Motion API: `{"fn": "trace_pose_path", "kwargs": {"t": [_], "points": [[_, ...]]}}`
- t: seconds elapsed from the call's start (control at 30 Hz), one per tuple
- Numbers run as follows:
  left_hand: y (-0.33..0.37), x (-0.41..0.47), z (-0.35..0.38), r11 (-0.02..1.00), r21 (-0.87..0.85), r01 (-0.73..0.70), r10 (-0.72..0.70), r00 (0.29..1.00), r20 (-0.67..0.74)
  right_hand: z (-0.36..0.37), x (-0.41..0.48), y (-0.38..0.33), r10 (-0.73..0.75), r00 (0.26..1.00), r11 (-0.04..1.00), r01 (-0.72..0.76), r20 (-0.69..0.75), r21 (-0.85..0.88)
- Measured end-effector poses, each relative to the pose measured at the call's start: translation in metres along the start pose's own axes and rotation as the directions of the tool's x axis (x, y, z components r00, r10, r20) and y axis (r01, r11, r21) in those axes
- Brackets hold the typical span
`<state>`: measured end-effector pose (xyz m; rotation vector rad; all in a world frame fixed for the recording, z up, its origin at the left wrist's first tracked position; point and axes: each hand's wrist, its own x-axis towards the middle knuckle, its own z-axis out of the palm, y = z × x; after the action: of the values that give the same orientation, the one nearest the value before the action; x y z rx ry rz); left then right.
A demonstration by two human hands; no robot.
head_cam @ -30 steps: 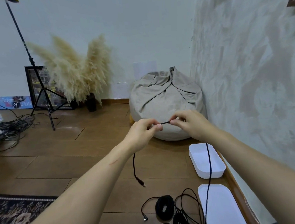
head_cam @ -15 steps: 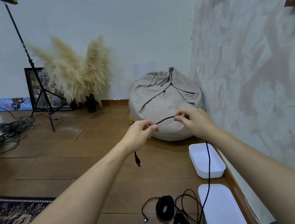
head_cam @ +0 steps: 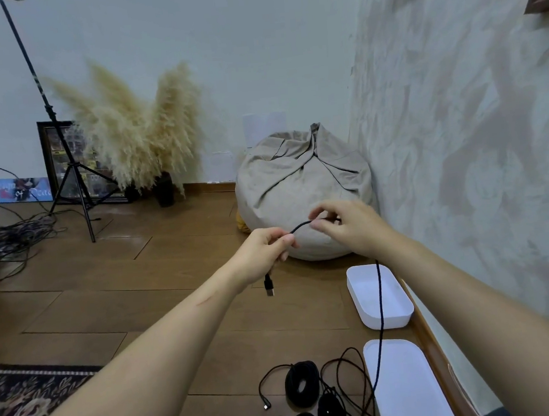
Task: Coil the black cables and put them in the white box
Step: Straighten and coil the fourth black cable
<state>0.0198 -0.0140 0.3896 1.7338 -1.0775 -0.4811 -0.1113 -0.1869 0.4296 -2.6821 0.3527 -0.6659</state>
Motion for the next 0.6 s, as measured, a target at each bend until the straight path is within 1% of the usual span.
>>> {"fn": "trace_pose_path", "kwargs": {"t": [0.07, 0.17, 0.2, 0.23, 0.37, 0.43, 0.47, 0.6], "points": [[0.004, 0.000, 0.004, 1.000, -0.030, -0.009, 0.009, 1.000, 0.004, 0.004, 0.002, -0.006, -0.045, 0.998, 0.997, 0.048, 0.042, -0.061], [0.002, 0.003, 0.006, 0.999, -0.030, -0.012, 0.012, 1.000, -0.010, -0.001, 0.005, -0.004, -0.033, 0.997, 0.996, 0.026, -0.075, -0.085], [0.000, 0.003, 0.006, 1.000, -0.022, -0.006, 0.005, 1.000, -0.020, -0.002, 0.005, -0.001, -0.018, 0.994, 0.997, 0.010, -0.103, -0.081], [-0.001, 0.004, 0.006, 1.000, -0.019, 0.002, -0.002, 1.000, -0.027, -0.003, 0.004, 0.001, -0.010, 0.995, 0.997, 0.002, -0.102, -0.082], [0.002, 0.003, 0.009, 0.995, -0.095, 0.024, -0.023, 1.000, 0.020, 0.004, 0.001, -0.003, -0.053, 0.998, 0.996, 0.055, 0.034, -0.076], [0.005, 0.003, 0.011, 0.993, -0.115, 0.016, -0.014, 1.000, 0.018, 0.005, 0.003, -0.007, -0.078, 0.996, 0.994, 0.081, 0.044, -0.079], [0.006, 0.003, 0.011, 0.992, -0.126, 0.013, -0.011, 1.000, 0.011, 0.004, 0.005, -0.007, -0.084, 0.996, 0.993, 0.085, 0.021, -0.078], [0.009, 0.003, 0.009, 0.982, -0.187, 0.015, -0.013, 1.000, 0.011, -0.001, 0.008, -0.004, -0.072, 0.986, 0.996, 0.064, -0.152, -0.058]]}}
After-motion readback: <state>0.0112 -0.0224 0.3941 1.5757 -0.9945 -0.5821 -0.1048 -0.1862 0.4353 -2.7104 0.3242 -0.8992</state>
